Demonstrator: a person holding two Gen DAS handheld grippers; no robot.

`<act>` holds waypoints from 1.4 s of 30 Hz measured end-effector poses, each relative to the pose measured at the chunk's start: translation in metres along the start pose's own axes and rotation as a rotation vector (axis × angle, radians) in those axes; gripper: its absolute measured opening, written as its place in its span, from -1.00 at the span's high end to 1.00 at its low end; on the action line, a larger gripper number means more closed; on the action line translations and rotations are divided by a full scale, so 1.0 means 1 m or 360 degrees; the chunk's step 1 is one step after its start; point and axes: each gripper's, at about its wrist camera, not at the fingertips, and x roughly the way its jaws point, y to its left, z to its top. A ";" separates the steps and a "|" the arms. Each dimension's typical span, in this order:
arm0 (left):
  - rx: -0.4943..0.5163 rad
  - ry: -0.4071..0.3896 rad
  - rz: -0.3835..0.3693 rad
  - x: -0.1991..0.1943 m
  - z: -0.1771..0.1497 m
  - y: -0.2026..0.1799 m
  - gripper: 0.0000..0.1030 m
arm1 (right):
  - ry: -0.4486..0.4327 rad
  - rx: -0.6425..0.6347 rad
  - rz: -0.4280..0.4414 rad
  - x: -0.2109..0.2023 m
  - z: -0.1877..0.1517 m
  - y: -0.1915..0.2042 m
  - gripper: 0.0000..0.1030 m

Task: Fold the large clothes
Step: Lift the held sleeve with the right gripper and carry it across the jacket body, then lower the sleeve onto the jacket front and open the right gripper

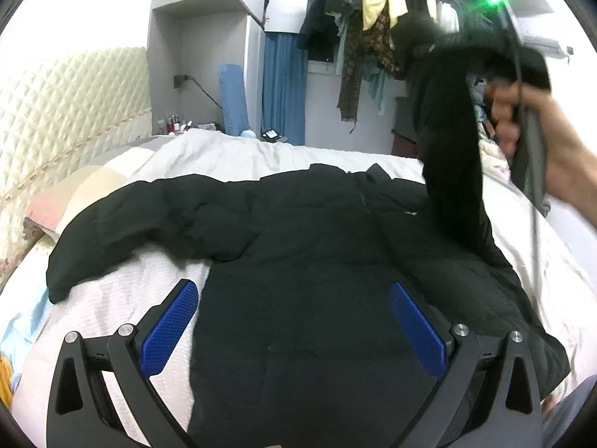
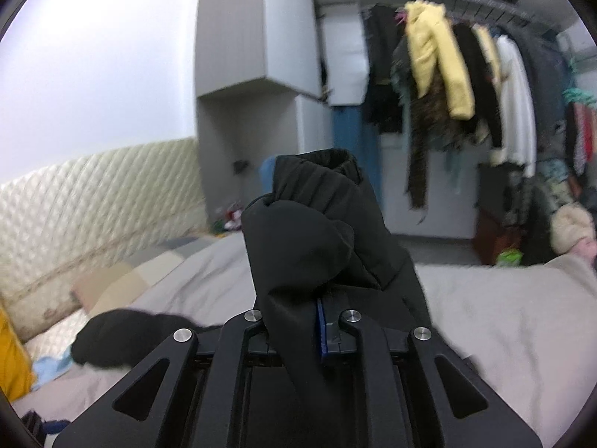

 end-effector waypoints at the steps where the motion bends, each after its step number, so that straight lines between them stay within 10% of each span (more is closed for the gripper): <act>1: -0.0006 0.0003 0.0007 0.001 0.000 0.002 -1.00 | 0.0027 -0.0006 0.0027 0.007 -0.010 0.007 0.78; 13: -0.0110 0.0074 -0.0032 0.019 -0.003 0.026 -0.99 | 0.0497 -0.0044 0.0296 0.092 -0.144 0.074 0.77; 20: -0.0119 0.0105 -0.0046 0.031 -0.006 0.029 -0.99 | 0.0851 -0.0115 0.0190 0.137 -0.209 0.084 0.74; 24: -0.0125 0.0132 -0.0075 0.037 -0.009 0.023 -1.00 | 0.0871 -0.0075 0.0231 0.135 -0.208 0.081 0.56; 31: -0.0111 0.0133 -0.0097 0.035 -0.011 0.013 -0.99 | 0.0873 -0.0079 0.0407 0.096 -0.192 0.079 -0.53; 42: -0.0096 0.0076 -0.0134 0.013 -0.014 -0.011 -1.00 | 0.0608 0.0006 0.0198 -0.012 -0.158 -0.009 -0.53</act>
